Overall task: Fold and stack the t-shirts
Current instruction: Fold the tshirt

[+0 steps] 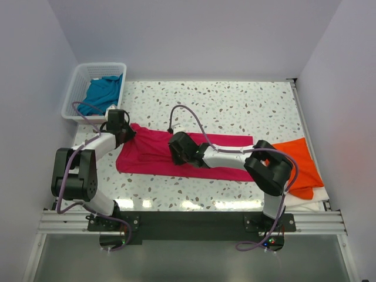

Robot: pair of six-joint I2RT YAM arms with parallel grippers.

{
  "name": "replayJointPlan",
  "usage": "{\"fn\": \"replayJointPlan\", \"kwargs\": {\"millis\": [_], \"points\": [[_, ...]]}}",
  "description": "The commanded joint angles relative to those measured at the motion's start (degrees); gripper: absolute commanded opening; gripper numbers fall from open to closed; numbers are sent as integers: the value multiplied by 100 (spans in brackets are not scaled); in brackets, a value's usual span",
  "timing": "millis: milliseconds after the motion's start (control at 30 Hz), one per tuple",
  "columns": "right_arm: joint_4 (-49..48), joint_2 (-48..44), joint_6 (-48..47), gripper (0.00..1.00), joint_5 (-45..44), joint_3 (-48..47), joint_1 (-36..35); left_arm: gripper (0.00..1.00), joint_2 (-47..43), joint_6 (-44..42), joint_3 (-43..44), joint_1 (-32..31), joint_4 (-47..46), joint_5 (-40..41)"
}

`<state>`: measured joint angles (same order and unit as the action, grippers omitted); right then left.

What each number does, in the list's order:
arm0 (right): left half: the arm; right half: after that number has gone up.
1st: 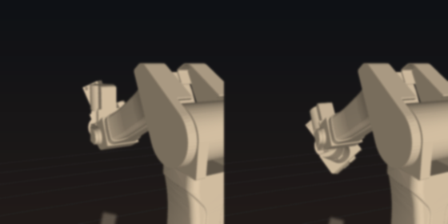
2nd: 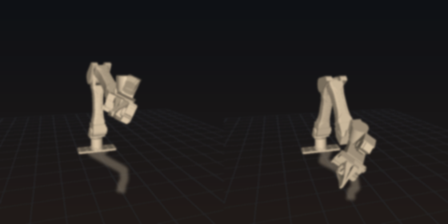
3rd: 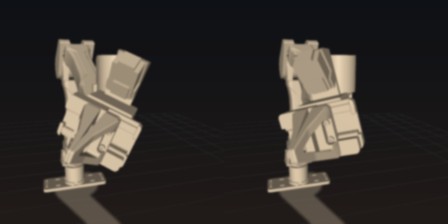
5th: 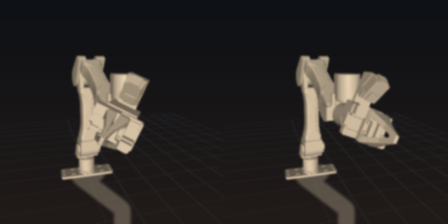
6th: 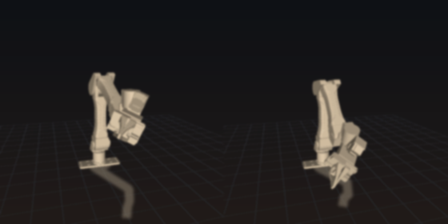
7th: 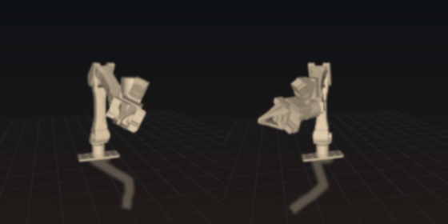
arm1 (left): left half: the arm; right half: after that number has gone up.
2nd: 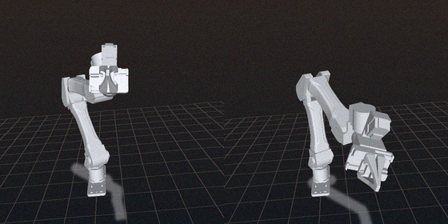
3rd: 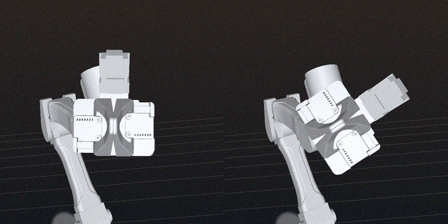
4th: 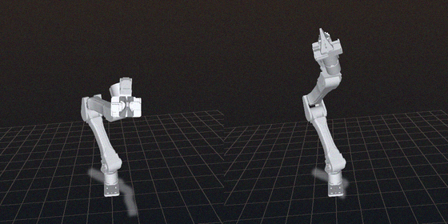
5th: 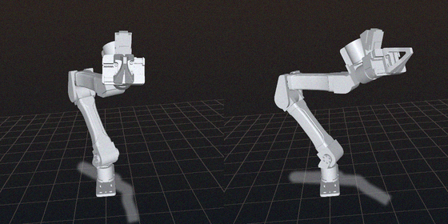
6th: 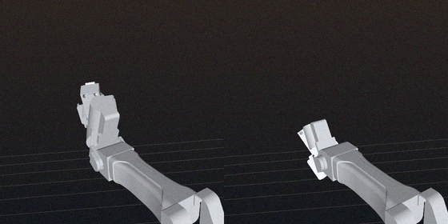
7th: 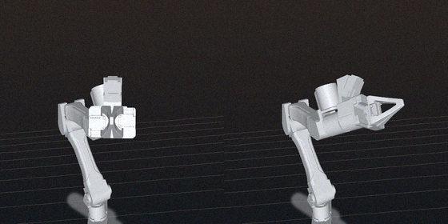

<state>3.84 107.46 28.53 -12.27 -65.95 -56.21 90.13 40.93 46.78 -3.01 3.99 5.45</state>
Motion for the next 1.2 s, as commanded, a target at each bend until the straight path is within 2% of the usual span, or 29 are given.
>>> {"fn": "replayJointPlan", "kwargs": {"millis": [0,33,67,167,233,467,600,733,1000,1167], "points": [[-313,-462,12,33,-65,4,-22,18,-39,-23,278,72,-83,-18],[-296,-471,12,36,-73,12,-22,24,-65,-23,287,72,-56,-18],[-287,-506,3,38,-82,-14,-22,34,-135,-23,270,72,-47,-35],[-243,-568,3,38,-126,-23,-22,46,-372,-41,191,72,-21,-53],[-182,-595,-32,38,-214,-58,-22,47,-600,-32,69,72,58,-62],[231,-332,-138,38,-425,-715,-13,46,-1462,214,-687,63,164,-62],[311,-24,-129,37,-355,-1007,-13,42,-1682,240,-1004,37,23,-413],[416,310,-120,36,-285,-1253,-13,41,-1762,284,-1241,-173,-38,-335],[293,381,12,34,-205,-1113,-13,33,-1568,266,-1391,-770,-206,-264],[144,293,91,33,-153,-867,-13,25,-1805,319,-1725,-965,-258,-220]]}}
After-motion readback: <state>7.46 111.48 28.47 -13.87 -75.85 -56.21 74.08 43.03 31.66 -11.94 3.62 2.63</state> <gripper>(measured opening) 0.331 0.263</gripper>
